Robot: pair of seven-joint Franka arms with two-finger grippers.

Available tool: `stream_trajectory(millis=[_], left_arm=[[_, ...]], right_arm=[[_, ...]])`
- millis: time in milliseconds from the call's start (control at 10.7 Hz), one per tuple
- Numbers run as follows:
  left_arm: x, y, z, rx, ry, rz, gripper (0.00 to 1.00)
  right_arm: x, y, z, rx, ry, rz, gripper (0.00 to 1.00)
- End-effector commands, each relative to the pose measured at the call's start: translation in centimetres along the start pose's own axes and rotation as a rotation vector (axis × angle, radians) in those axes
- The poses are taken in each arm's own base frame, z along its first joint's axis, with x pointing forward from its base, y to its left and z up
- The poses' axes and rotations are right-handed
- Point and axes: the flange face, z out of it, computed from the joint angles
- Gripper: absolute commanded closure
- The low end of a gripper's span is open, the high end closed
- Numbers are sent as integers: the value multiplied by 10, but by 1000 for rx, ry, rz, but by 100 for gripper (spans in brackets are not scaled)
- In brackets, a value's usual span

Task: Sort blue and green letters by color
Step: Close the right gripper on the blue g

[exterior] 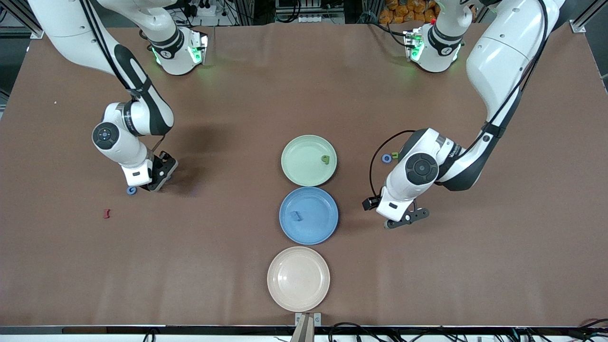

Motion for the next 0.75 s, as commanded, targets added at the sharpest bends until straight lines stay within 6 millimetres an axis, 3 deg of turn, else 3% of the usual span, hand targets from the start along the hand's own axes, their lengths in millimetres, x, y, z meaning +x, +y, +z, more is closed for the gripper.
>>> stream_trajectory(millis=[0, 93, 653], left_arm=[[0, -2, -6, -8, -10, 2, 0], [0, -2, -6, -8, -10, 2, 0], [0, -2, -6, -8, -10, 2, 0]], right_arm=[[-20, 13, -5, -18, 11, -57, 90], [-19, 13, -6, -19, 12, -64, 100], [-12, 21, -17, -50, 32, -60, 100]])
